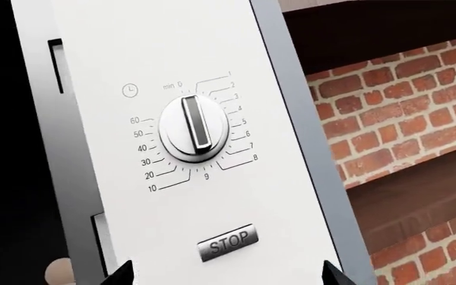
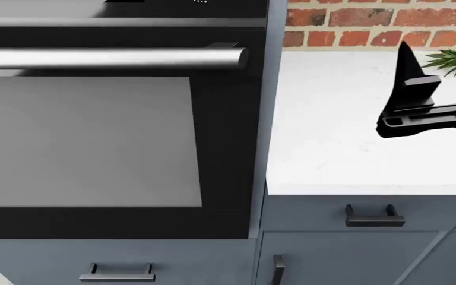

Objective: Open the microwave door

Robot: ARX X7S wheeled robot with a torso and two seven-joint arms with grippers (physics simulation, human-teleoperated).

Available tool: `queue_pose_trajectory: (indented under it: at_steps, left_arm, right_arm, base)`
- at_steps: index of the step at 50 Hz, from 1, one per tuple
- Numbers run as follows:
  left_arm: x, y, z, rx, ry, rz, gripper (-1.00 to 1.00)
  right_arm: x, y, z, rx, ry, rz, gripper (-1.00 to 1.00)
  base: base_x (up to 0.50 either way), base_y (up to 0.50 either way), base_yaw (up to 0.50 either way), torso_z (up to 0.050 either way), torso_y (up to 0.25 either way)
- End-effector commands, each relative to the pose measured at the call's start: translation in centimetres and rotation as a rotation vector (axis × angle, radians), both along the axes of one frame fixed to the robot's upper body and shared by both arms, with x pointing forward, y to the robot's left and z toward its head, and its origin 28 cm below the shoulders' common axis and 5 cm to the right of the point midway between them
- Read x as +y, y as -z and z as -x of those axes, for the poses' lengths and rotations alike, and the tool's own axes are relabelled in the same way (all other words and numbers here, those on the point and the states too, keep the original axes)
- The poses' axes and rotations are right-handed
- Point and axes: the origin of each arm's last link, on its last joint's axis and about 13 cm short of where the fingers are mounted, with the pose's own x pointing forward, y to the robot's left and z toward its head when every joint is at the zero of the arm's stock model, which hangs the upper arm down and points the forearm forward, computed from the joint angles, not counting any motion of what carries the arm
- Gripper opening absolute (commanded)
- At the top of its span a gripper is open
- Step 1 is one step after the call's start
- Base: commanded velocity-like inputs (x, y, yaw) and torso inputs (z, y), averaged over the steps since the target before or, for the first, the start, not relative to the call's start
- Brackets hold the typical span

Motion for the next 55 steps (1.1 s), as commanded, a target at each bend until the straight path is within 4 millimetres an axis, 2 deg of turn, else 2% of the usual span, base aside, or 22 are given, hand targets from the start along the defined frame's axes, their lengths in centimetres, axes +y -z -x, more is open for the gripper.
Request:
queue_pose_trajectory:
  at_steps: [1, 18, 30, 37, 44, 55]
  left_arm:
    - [1.7, -0.4, 0.6, 0.008, -0.050, 0.016, 1.00]
    - [3.6, -1.1, 2.5, -0.074, -0.107, 0.203, 1.00]
    - [4.2, 1.7, 2.9, -0.076, -0.109, 0.265, 1.00]
    - [4.7, 3.4, 4.6, -0.137, -0.131, 0.323, 1.00]
    - [4.7, 5.1, 5.4, -0.202, -0.142, 0.372, 1.00]
    - [7.3, 7.6, 7.8, -0.348, -0.218, 0.537, 1.00]
  right_arm:
    - [0.2, 0.0, -0.1, 0.002, -0.003, 0.002, 1.00]
    - [0.3, 0.1, -0.4, 0.006, -0.005, 0.002, 1.00]
    - [0.2, 0.7, -0.7, 0.017, -0.010, -0.004, 1.00]
    - [0.2, 0.9, -1.0, 0.021, -0.014, -0.007, 1.00]
    - [0.2, 1.1, -1.0, 0.024, -0.015, -0.009, 1.00]
    - [0.2, 1.2, -1.2, 0.028, -0.012, -0.010, 1.00]
  base:
    - [0.00, 0.00, 0.00, 0.000, 0.000]
    - [0.00, 0.00, 0.00, 0.000, 0.000]
    - [0.00, 0.00, 0.00, 0.000, 0.000]
    - [0.00, 0.00, 0.00, 0.000, 0.000]
    - [0.00, 0.00, 0.00, 0.000, 0.000]
    - [0.00, 0.00, 0.00, 0.000, 0.000]
